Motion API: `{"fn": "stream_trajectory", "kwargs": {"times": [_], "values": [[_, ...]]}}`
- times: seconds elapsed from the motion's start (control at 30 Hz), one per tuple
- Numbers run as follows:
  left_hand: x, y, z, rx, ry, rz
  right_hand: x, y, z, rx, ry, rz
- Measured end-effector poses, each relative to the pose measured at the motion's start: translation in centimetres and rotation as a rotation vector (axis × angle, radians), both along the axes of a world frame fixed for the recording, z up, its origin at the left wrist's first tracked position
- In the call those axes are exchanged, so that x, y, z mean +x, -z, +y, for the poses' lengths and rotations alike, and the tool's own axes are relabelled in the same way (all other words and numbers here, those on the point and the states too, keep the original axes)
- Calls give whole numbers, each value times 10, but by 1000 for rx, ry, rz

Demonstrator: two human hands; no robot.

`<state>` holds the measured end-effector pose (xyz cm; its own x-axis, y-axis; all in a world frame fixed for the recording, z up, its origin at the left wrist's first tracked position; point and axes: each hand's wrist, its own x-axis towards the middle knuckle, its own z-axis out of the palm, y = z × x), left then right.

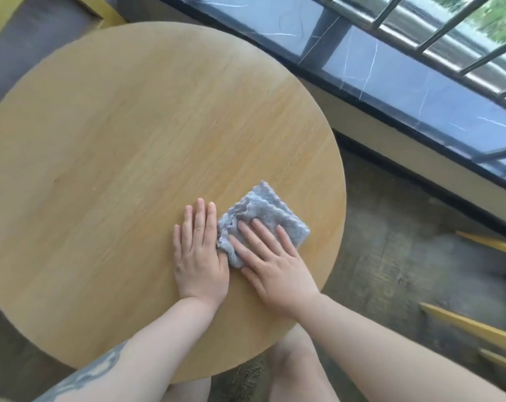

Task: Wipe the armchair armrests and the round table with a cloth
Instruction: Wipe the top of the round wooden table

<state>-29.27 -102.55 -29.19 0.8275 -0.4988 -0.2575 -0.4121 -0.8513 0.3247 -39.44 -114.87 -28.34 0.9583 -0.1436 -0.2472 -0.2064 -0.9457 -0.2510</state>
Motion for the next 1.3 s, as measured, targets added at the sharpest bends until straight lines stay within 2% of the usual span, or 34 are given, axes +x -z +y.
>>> {"fn": "stream_trajectory", "kwargs": {"times": [0.03,0.07,0.1,0.2,0.23,0.27,0.33,0.43,0.47,0.5,0.6,0.63,0.67,0.7,0.8,0.83,0.87,0.9,0.93,1.03,1.07,1.1,1.13,1.2,1.27,1.3], "values": [[-2,0,-8,5,3,-1,6,1,-22,0,-185,-6],[-3,1,-13,10,0,-6,12,2,-46,-8,-238,-10],[-4,2,-15,14,-11,-14,16,3,-68,-24,-160,-19],[-7,3,-14,29,-26,-38,4,-4,-82,-41,366,27],[-8,3,-15,36,-27,-44,-6,-3,-69,-65,428,31],[-8,4,-16,41,-34,-52,-16,-2,-53,-77,394,28],[-8,4,-16,49,-42,-66,-23,-2,-38,-16,91,-10],[-8,4,-17,62,-23,-74,20,1,-86,75,-524,6],[-8,4,-17,66,-28,-74,39,3,-107,62,-569,-3],[-8,3,-17,69,-36,-70,56,3,-127,45,-469,-14],[-9,3,-18,81,-39,-58,73,0,-159,5,205,2],[-9,3,-19,82,-41,-59,66,-1,-151,-8,314,11],[-10,3,-19,77,-47,-62,53,-2,-139,-28,306,3],[-10,3,-20,70,-53,-67,37,-3,-122,-32,173,-10],[-8,3,-20,59,-35,-83,21,-3,-98,68,-507,3],[-8,2,-20,58,-26,-78,36,-3,-101,89,-653,24],[-8,2,-19,53,-30,-73,55,-1,-107,79,-713,17],[-7,1,-19,47,-43,-71,73,1,-112,54,-680,-9],[-7,1,-20,45,-57,-66,87,2,-118,34,-554,-19],[-6,-1,-20,-5,-82,-45,82,-4,-110,19,74,13],[-6,-1,-19,-43,-84,-36,66,-5,-92,8,206,21],[-5,-1,-16,-80,-84,-28,49,-7,-68,1,224,24],[-5,0,-11,-102,-82,-29,33,-9,-43,12,120,14],[-8,-1,7,-75,-86,-26,23,-11,-17,89,-263,60],[-8,-2,34,-16,-101,-17,53,-8,-35,145,-629,75],[-9,-2,48,9,-88,-14,70,-4,-48,148,-700,57]]}}
